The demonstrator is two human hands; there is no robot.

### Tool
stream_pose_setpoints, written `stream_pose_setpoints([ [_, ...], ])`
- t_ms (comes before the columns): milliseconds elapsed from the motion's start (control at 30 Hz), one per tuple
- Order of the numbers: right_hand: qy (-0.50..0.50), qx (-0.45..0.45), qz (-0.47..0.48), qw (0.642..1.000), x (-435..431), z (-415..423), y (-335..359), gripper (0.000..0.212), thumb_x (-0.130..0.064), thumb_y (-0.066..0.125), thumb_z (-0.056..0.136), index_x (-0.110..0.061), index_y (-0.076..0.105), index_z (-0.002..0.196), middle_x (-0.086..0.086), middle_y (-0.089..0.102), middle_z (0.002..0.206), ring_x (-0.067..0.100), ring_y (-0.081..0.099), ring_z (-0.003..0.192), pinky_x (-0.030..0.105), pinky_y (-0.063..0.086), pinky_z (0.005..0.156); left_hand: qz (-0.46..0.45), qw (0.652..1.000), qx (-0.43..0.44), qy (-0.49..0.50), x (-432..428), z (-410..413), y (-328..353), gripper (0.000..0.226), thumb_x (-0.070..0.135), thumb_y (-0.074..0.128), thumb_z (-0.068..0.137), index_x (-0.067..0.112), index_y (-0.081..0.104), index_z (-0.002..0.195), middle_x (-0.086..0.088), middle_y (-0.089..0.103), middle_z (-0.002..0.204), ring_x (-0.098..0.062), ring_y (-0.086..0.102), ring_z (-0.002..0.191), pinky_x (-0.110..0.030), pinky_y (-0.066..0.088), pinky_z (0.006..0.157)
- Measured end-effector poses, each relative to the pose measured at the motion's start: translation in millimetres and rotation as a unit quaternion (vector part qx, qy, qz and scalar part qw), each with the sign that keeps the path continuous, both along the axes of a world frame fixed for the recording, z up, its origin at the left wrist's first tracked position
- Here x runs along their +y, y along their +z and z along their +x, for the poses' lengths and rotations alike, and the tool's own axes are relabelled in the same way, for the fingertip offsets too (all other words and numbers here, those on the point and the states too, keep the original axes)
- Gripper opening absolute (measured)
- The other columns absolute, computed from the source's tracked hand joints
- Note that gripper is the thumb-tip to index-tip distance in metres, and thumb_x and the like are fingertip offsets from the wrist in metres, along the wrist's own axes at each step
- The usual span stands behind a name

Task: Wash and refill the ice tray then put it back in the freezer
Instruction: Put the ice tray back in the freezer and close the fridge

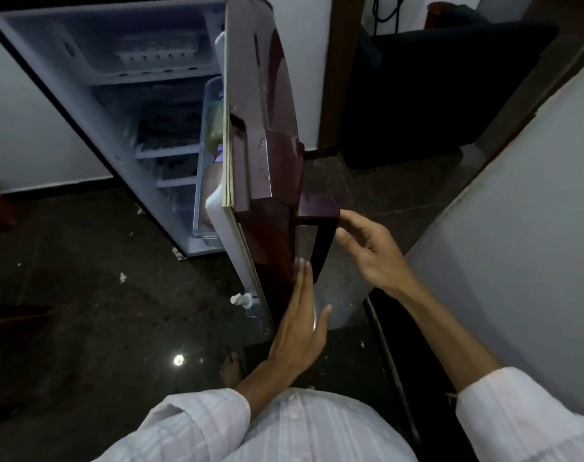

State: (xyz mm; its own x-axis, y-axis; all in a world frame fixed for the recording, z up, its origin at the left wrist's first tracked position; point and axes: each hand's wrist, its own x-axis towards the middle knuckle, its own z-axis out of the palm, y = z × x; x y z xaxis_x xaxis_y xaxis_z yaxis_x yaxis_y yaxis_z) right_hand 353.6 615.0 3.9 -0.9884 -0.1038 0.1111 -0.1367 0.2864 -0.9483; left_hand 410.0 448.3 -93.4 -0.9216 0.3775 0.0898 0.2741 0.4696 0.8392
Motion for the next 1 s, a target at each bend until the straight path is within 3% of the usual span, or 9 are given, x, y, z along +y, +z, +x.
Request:
stream_pose_setpoints([
  [167, 0.078, -0.038, -0.022, 0.996, -23.8, -16.6, 4.2, 0.033, -0.014, 0.058, 0.096, -0.009, 0.057, 0.129, 0.003, 0.066, 0.123, 0.017, 0.061, 0.119, 0.042, 0.048, 0.103, 0.057, 0.992, -0.028, 0.113, -15.2, -11.0, 6.3, 0.067, 0.021, 0.047, 0.103, 0.027, 0.004, 0.154, 0.004, 0.011, 0.165, -0.001, 0.009, 0.150, -0.024, 0.013, 0.123],
  [267, 0.119, -0.068, -0.028, 0.990, -45.5, -28.2, 6.4, 0.031, -0.008, 0.059, 0.095, -0.010, 0.058, 0.126, 0.005, 0.066, 0.119, 0.018, 0.062, 0.116, 0.041, 0.049, 0.101, 0.114, 0.972, -0.044, 0.202, -27.0, -19.8, 11.9, 0.061, 0.020, 0.051, 0.102, 0.034, 0.017, 0.150, 0.018, 0.036, 0.149, 0.015, 0.032, 0.135, -0.005, 0.027, 0.109],
  [367, 0.155, -0.087, -0.024, 0.984, -72.6, -40.7, 8.0, 0.030, -0.007, 0.061, 0.094, -0.012, 0.059, 0.123, 0.006, 0.067, 0.116, 0.019, 0.064, 0.112, 0.041, 0.050, 0.100, 0.147, 0.948, -0.053, 0.277, -42.8, -26.8, 11.1, 0.053, 0.024, 0.055, 0.099, 0.038, 0.030, 0.143, 0.036, 0.038, 0.132, 0.026, 0.036, 0.121, 0.003, 0.030, 0.097],
  [667, 0.204, -0.071, -0.031, 0.976, -161.3, -72.9, 3.5, 0.026, -0.010, 0.063, 0.093, -0.011, 0.058, 0.118, 0.008, 0.067, 0.111, 0.023, 0.064, 0.110, 0.048, 0.049, 0.100, 0.126, 0.917, -0.005, 0.379, -113.7, -57.3, 3.1, 0.034, 0.027, 0.059, 0.097, 0.016, 0.058, 0.129, 0.005, 0.061, 0.125, -0.001, 0.056, 0.114, -0.019, 0.048, 0.094],
  [867, 0.230, -0.061, -0.008, 0.971, -215.9, -99.1, 4.0, 0.019, -0.010, 0.061, 0.094, -0.011, 0.064, 0.113, 0.001, 0.070, 0.104, 0.016, 0.066, 0.103, 0.035, 0.052, 0.093, 0.101, 0.921, 0.018, 0.376, -173.6, -82.7, -1.0, 0.032, 0.020, 0.059, 0.097, 0.010, 0.061, 0.127, -0.002, 0.067, 0.118, -0.011, 0.063, 0.109, -0.029, 0.053, 0.092],
  [1000, 0.241, -0.050, 0.017, 0.969, -250.6, -122.7, 5.9, 0.018, -0.010, 0.062, 0.093, -0.008, 0.066, 0.111, 0.002, 0.071, 0.103, 0.012, 0.067, 0.102, 0.027, 0.052, 0.091, 0.095, 0.925, 0.028, 0.367, -212.9, -104.9, -4.0, 0.034, 0.022, 0.058, 0.096, 0.006, 0.063, 0.125, -0.005, 0.071, 0.112, -0.014, 0.067, 0.103, -0.028, 0.054, 0.089],
])
